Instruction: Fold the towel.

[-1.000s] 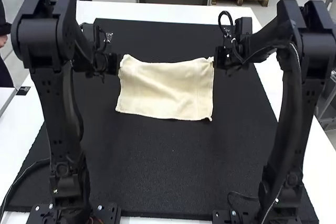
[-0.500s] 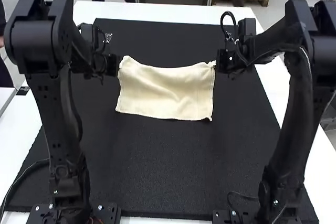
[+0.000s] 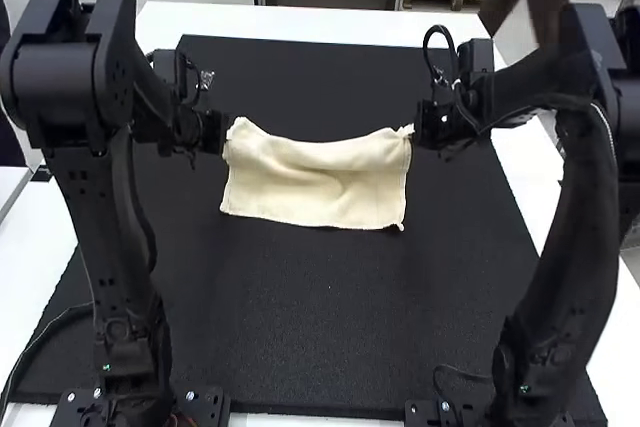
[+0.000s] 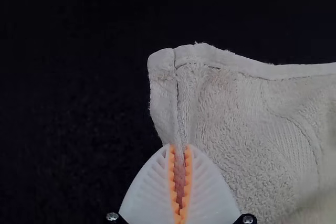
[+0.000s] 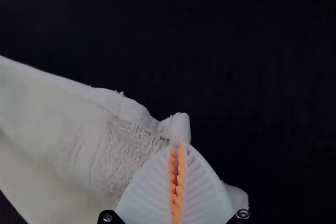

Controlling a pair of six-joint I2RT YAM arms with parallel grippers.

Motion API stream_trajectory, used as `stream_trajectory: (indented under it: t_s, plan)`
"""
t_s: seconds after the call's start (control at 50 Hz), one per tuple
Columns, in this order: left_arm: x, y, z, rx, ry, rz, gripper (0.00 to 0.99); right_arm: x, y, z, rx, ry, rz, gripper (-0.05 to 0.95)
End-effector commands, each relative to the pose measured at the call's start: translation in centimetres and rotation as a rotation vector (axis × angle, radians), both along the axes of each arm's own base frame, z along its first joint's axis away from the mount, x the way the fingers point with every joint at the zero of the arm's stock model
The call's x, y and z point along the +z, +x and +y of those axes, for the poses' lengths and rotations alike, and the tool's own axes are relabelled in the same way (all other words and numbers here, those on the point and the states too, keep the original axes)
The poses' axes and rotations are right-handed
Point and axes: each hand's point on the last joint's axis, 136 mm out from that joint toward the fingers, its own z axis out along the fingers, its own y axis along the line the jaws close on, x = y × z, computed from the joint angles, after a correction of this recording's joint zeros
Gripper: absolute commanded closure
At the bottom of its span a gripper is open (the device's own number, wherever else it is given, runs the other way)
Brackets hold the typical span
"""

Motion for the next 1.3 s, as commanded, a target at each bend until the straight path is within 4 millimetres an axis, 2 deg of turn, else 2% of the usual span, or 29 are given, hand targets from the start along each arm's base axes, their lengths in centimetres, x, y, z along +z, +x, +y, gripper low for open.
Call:
stream_trajectory:
  t_s: [0.0, 0.34, 0.6, 0.88, 1.28]
  plan:
    - [1.8, -0.2, 0.4, -0.009, 0.023, -0.053, 0.979, 1.2, -0.5, -0.8, -0.013, 0.021, -0.02, 0.92]
    - [2.3, -1.4, 0.1, -0.012, 0.022, -0.045, 0.979, 1.1, -2.1, -2.1, -0.032, 0.027, 0.012, 0.92]
    - [2.5, -2.4, 0.1, -0.011, 0.023, -0.042, 0.979, 0.3, -4.0, -2.0, -0.023, 0.029, 0.049, 0.92]
    - [1.8, -4.0, -0.2, -0.011, 0.022, -0.021, 0.979, -1.2, -5.9, -2.0, -0.019, 0.031, 0.094, 0.92]
    - [0.1, -5.7, 0.0, -0.001, 0.021, 0.021, 0.979, -2.7, -7.1, -1.9, -0.021, 0.027, 0.131, 0.92]
